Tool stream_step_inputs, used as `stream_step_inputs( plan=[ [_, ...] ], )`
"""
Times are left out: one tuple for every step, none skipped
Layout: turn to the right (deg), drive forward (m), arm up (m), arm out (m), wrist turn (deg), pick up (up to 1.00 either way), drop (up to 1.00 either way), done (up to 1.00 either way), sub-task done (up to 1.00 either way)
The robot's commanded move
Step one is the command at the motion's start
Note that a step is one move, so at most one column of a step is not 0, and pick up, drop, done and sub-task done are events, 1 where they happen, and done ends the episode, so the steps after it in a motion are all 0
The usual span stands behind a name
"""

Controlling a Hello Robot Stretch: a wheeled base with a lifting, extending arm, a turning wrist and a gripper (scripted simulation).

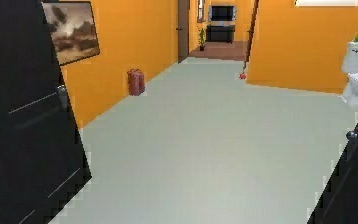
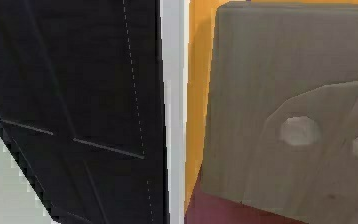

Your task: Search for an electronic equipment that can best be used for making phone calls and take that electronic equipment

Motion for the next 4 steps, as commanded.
stream_step_inputs(
  plan=[
    [9.0,0.0,0.0,0.0,0.0,0.0,0.0,0.0,0.0],
    [3.0,0.0,0.0,0.0,0.0,0.0,0.0,0.0,0.0],
    [0.0,1.0,0.0,0.0,0.0,0.0,0.0,0.0,0.0],
    [0.0,1.0,0.0,0.0,0.0,0.0,0.0,0.0,0.0]
  ],
)
